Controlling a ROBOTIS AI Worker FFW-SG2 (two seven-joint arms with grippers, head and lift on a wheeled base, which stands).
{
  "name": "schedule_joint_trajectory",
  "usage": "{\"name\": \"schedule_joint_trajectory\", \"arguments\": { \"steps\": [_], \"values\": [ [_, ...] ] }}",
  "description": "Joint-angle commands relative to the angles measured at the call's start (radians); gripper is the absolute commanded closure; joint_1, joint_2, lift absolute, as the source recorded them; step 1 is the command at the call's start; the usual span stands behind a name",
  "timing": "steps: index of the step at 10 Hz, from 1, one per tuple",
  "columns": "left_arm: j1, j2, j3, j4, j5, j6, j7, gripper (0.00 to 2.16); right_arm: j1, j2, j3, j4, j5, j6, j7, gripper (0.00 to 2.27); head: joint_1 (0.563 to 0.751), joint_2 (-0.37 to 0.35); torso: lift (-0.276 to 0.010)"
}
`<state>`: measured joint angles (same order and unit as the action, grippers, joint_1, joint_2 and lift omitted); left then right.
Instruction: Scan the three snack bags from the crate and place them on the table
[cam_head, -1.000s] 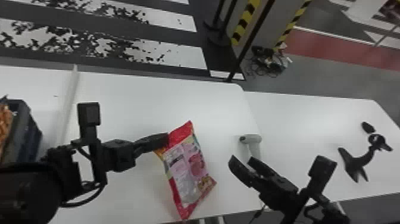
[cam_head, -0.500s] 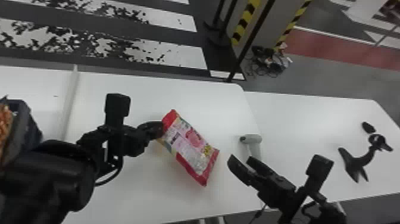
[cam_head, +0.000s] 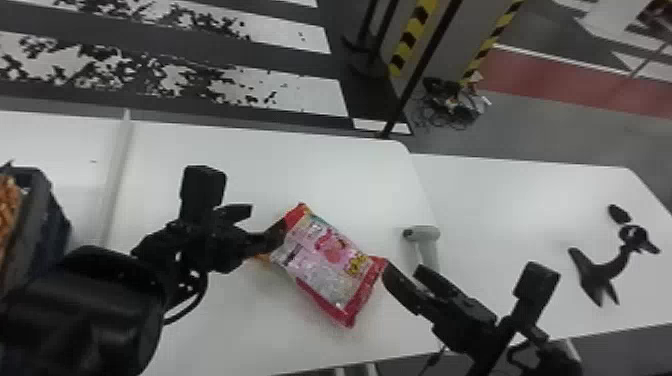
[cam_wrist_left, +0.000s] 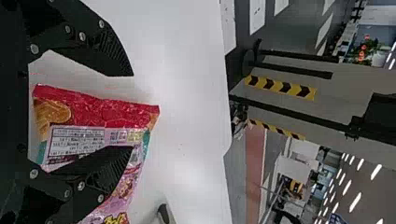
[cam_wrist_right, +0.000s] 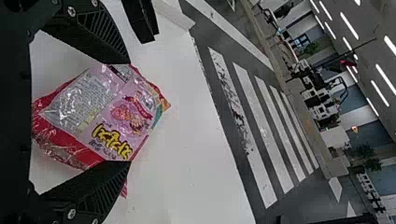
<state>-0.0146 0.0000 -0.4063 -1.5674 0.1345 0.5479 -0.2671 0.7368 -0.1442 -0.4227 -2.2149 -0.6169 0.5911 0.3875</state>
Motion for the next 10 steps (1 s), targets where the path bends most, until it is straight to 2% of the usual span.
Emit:
{"name": "schedule_joint_trajectory", "arguments": {
  "steps": [1, 3, 6, 7, 8, 9, 10],
  "values": [
    [0.051, -0.003, 0.057, -0.094, -0.003, 0.022, 0.008, 0.03, 0.003, 0.000, -0.002, 0.000, 0.008, -0.009, -0.001, 0.13, 0.695, -0.350, -0.062],
    [0.120, -0.003, 0.121, -0.220, -0.004, 0.031, 0.040, 0.03, 0.003, 0.003, 0.001, 0.006, 0.028, -0.018, -0.001, 0.13, 0.695, -0.350, -0.062],
    [0.317, -0.003, 0.211, -0.482, -0.029, 0.010, 0.065, 0.03, -0.007, 0.009, 0.027, 0.006, 0.074, -0.027, -0.006, 0.13, 0.695, -0.350, -0.062],
    [0.394, -0.003, 0.230, -0.545, -0.033, -0.070, 0.068, 0.03, -0.014, 0.015, 0.058, 0.009, 0.143, -0.036, -0.007, 0.13, 0.695, -0.350, -0.062],
    [0.461, -0.003, 0.251, -0.579, -0.033, -0.141, 0.063, 0.03, -0.020, 0.017, 0.071, 0.023, 0.151, -0.027, -0.006, 0.13, 0.695, -0.341, -0.062],
    [0.518, 0.000, 0.261, -0.612, -0.033, -0.150, 0.057, 0.03, -0.023, 0.021, 0.084, 0.032, 0.157, -0.027, -0.006, 0.13, 0.695, -0.317, -0.062],
    [0.581, 0.031, 0.261, -0.645, -0.032, -0.217, 0.065, 0.03, -0.025, 0.025, 0.093, 0.037, 0.166, -0.027, -0.006, 0.13, 0.695, -0.301, -0.062]
  ]
}}
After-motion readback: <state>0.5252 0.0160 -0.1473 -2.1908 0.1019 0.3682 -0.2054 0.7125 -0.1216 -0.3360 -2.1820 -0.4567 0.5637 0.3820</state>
